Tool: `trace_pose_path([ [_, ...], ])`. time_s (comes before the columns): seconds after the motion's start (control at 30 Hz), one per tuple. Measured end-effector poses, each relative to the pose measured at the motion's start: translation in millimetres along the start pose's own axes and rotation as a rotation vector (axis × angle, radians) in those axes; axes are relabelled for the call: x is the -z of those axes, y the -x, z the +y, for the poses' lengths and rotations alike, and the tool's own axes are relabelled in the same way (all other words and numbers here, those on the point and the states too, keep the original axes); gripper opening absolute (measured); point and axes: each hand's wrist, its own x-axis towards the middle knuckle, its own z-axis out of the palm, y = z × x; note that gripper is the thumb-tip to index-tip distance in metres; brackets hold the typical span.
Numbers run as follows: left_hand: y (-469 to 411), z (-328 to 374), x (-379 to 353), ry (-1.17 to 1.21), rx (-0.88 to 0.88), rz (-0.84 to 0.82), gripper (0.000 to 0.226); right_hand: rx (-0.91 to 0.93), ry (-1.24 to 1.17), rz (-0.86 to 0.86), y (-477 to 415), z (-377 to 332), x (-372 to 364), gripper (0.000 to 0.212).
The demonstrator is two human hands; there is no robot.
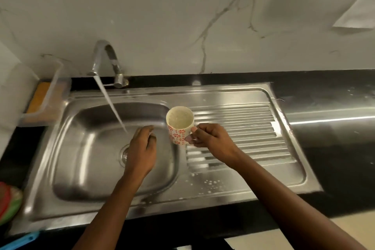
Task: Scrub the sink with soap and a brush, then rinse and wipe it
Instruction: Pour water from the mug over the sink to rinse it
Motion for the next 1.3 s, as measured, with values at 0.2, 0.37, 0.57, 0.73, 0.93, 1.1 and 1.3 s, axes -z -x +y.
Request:
trace_pose_path([
  [0.2, 24, 50, -105, -0.059, -0.209, -0.227, 0.036, -0.03, 0.124, 0.088, 73, 29, 105, 0.039],
  [0.37, 47, 90, -190, -0.131, -0.423, -0.427, 0.046, -0.083, 0.269, 0.138, 122, 48, 174, 0.032],
  [0.57, 72, 124, -262, -0.349, -0.602, -0.603, 0.059, -0.197, 0.335, 0.181, 158, 67, 228, 0.026],
  [0.73, 70, 138, -297, -0.496, -0.618, -0.694, 0.064, -0.281, 0.438, 0.203, 156, 68, 253, 0.028],
  [0.93, 58, 135, -310, -0.571, -0.638, -0.639, 0.064, -0.258, 0.687, 0.172, 126, 60, 259, 0.036],
  [1.1, 61, 123, -302, -0.617, -0.522, -0.528, 0.067, -0.24, 0.695, 0.099, 120, 56, 257, 0.036],
  [1.3, 77, 116, -298, -0.642, -0.309, -0.421, 0.071, -0.308, 0.502, 0.057, 134, 51, 268, 0.027],
])
